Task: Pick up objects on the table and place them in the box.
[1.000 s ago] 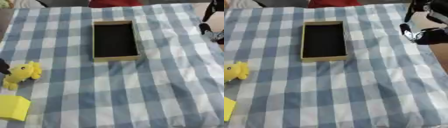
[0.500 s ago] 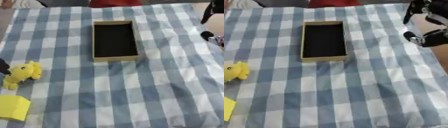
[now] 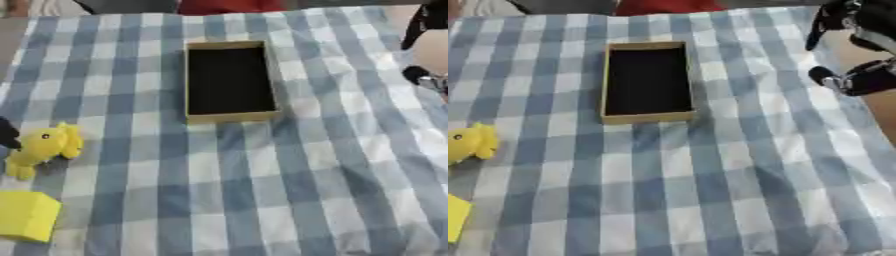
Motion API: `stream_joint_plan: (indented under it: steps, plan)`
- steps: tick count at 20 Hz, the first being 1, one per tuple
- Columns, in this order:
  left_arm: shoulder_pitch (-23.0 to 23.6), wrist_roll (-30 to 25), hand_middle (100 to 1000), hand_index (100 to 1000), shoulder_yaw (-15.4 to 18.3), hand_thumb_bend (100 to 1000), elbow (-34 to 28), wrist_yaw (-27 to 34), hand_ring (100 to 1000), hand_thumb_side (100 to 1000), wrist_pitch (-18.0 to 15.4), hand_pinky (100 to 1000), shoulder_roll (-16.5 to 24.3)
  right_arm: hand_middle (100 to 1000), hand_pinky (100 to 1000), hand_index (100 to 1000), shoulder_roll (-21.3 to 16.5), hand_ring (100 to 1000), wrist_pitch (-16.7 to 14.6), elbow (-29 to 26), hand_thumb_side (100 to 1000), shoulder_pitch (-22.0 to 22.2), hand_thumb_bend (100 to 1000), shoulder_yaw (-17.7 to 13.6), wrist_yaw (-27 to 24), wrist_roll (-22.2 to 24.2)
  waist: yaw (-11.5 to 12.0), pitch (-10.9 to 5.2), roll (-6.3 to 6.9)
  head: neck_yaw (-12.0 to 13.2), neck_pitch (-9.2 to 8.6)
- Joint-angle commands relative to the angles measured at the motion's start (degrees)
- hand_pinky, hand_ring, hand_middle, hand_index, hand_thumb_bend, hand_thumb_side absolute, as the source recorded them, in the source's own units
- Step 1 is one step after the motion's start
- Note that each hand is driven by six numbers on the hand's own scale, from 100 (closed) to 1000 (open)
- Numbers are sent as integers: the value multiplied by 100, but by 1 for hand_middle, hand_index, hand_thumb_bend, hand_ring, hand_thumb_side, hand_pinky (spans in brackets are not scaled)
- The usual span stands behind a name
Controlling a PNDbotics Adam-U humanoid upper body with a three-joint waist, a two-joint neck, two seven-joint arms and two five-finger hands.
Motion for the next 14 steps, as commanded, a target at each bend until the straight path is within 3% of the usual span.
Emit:
stream_joint_plan:
  steps: [1,6,8,14]
  plan:
    - [-22,0,837,870,79,435,-79,8,943,558,26,929,164,618,645,632,-154,715,-8,-35,143,-69,288,-84,8,-28,-2,-65,12,64,29]
    - [-33,-56,820,884,-73,492,-79,-35,940,584,129,928,258,617,644,631,-151,715,-15,-36,169,-86,284,-66,9,-59,-16,-55,13,110,29]
    - [-33,-136,825,900,-156,510,-79,-64,942,637,204,929,291,617,644,630,-150,715,-16,-34,181,-93,277,-63,2,-65,-26,-52,12,138,29]
    - [-20,-437,853,919,-322,508,-79,-76,963,750,386,940,327,617,642,630,-150,714,-17,-41,225,-115,266,-58,-6,-87,-39,-41,18,460,29]
